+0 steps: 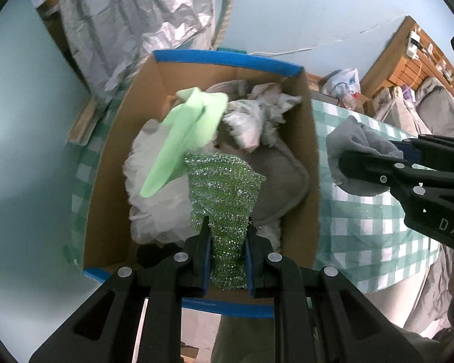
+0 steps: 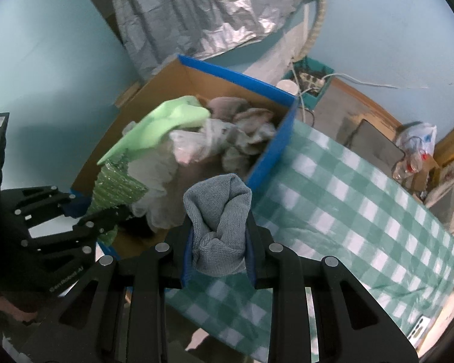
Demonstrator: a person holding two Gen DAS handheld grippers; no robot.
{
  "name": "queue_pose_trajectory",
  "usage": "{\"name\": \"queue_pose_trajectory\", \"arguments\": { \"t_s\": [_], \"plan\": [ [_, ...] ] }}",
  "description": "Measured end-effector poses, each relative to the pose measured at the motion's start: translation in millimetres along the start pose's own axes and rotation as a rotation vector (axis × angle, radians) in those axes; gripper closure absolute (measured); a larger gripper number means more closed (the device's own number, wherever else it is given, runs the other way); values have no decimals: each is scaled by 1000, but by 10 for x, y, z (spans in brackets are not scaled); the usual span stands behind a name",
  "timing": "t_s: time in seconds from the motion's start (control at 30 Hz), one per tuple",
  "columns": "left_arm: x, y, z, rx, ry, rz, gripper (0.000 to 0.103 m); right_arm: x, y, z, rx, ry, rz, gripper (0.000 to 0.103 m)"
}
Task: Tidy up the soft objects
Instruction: 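Carry the green scrubber and grey sock over the cardboard box with both grippers, then open both grippers to drop the scrubber and sock into the box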
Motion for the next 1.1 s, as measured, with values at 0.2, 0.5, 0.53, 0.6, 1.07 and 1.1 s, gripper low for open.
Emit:
{"name": "queue_pose_trajectory", "arguments": {
  "t_s": [0.2,0.5,0.53,0.6,1.07,1.1],
  "plan": [
    [121,34,170,-20,4,24,85,146,-117,195,-31,-6,28,77],
    [350,49,227,4,6,65,85,410,-205,386,-44,-39,83,71],
    [366,47,218,12,5,66,83,426,-213,390,-41,-38,83,68],
    [389,47,225,21,-1,70,78,451,-231,395,-37,-21,86,66],
    [230,63,355,30,-9,42,40,291,-273,370,3,6,35,44],
    [209,64,360,28,-6,42,36,261,-266,361,7,3,30,44]
  ]
}}
Point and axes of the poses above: each gripper's, at about its wrist camera, not at the fingertips, and x roughly the way its jaws point, z to its left, y to its underside, the point moved 8 cm from there along x, roughly the way its jaws point, and after that the axes turned 12 degrees about z, right-handed, at the moved point
